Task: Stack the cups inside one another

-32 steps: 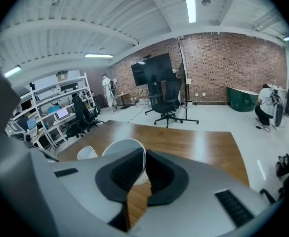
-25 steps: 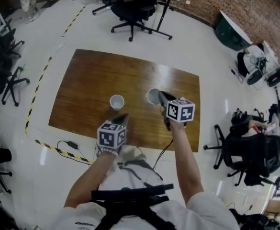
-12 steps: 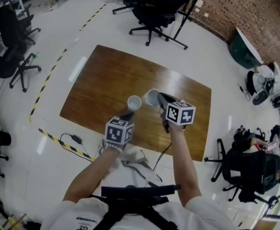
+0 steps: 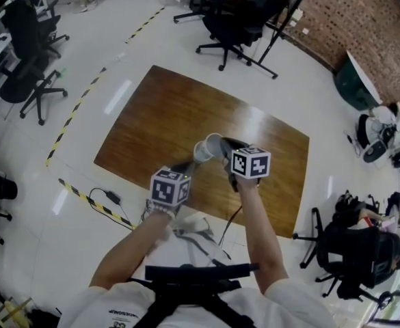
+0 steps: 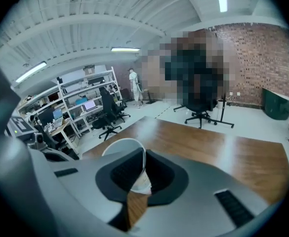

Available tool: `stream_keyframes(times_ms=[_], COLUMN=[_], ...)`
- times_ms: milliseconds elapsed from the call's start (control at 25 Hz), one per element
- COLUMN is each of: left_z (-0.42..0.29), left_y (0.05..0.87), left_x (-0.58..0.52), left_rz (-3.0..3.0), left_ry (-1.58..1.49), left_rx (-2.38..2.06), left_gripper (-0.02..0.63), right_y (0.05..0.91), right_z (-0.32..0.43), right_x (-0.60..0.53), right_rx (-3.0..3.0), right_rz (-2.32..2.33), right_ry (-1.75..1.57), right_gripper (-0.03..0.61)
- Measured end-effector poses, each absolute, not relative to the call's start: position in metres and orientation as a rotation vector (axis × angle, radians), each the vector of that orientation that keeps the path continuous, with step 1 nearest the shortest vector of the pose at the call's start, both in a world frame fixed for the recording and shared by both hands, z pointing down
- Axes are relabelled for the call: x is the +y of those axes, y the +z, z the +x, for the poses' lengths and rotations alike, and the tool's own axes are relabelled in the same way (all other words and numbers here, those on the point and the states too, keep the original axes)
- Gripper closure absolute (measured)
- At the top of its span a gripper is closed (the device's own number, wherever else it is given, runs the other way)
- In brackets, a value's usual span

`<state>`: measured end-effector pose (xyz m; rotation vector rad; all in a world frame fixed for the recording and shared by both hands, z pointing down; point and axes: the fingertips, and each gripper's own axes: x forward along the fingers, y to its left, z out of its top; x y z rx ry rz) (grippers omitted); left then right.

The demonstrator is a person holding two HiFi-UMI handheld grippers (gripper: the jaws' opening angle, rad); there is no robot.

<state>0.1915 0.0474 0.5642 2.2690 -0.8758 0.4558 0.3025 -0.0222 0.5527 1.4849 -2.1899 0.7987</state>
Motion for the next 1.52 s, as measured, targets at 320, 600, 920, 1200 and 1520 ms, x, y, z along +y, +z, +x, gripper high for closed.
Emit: stream_keyframes(times_ms=[320, 600, 920, 1200, 1520], left_z=[0.177, 0.171, 0.164, 0.161, 0.153], left_y=[0.574, 0.58, 0.587, 0.594, 0.597], left_x=[0.045, 0.04, 0.034, 0.033, 0.032], left_rz=[2.233, 2.21, 2.181, 2.163, 2.14], left_ry=[0.458, 0.46, 0.45, 0.455, 0.442], left_rx=[-0.888, -0.889, -0.902, -0.911, -0.936], left_gripper=[0.62, 0.62, 0.62, 0.62, 0.62], right_y=[0.578, 0.597, 0.618, 0.633, 0.616], right_z=[0.286, 0.278, 0.278, 0.279, 0.281], right_x=[-0.031, -0.036, -0.038, -0.039, -0.039], right_rx=[-2.147, -2.099, -2.065, -2.04, -2.057], right_rz=[1.418, 1.363, 1.347, 1.338, 1.388], right_ry=[0.825, 0.787, 0.824, 0.83, 0.763], right_gripper=[0.552, 0.552, 0.552, 0.526, 0.496])
